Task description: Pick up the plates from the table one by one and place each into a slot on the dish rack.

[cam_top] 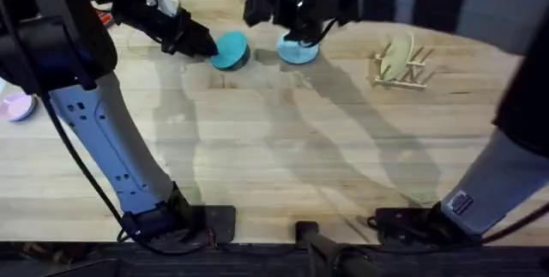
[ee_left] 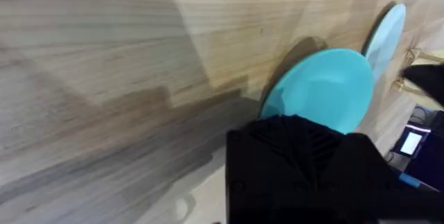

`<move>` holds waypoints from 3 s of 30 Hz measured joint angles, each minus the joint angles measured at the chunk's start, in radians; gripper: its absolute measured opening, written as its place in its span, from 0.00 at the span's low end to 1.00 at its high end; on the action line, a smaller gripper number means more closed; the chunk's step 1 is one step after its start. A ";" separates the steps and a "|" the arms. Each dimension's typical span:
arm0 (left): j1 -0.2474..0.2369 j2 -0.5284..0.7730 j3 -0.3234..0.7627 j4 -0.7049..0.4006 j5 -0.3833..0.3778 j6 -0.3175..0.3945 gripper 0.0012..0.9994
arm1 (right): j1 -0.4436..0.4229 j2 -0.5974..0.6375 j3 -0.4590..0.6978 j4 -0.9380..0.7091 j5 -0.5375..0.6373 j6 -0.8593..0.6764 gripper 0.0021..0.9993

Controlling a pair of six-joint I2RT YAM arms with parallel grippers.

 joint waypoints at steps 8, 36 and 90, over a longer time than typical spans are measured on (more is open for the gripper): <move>0.000 0.000 0.000 0.001 0.000 0.000 0.04 | 0.046 0.062 0.000 0.108 -0.015 0.101 0.99; -0.001 0.000 0.000 0.007 0.000 0.000 0.04 | 0.112 0.165 0.002 0.254 -0.015 0.277 0.33; -0.008 -0.947 0.032 -0.366 -0.326 0.005 0.04 | -0.366 -0.556 0.005 -0.643 -0.047 -0.454 0.03</move>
